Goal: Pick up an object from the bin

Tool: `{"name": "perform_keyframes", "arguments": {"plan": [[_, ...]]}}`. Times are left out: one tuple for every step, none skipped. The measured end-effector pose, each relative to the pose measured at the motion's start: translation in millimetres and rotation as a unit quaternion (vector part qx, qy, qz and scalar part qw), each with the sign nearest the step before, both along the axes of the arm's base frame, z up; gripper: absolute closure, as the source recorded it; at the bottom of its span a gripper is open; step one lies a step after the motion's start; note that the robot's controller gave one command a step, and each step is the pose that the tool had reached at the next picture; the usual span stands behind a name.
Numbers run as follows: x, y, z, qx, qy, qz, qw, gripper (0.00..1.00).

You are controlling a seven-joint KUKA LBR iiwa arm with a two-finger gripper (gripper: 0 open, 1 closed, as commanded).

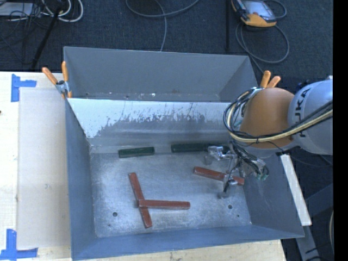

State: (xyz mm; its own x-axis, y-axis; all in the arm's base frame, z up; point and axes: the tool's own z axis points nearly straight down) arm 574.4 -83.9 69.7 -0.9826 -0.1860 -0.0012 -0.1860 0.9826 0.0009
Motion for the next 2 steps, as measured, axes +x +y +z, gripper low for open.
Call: {"name": "perform_keyframes", "arguments": {"plan": [[0.0, 0.0, 0.0, 0.0, 0.0001, 0.0, 1.0, 1.0], [0.0, 0.0, 0.0, 0.0, 0.0001, -0.001, 1.0, 0.0]]}}
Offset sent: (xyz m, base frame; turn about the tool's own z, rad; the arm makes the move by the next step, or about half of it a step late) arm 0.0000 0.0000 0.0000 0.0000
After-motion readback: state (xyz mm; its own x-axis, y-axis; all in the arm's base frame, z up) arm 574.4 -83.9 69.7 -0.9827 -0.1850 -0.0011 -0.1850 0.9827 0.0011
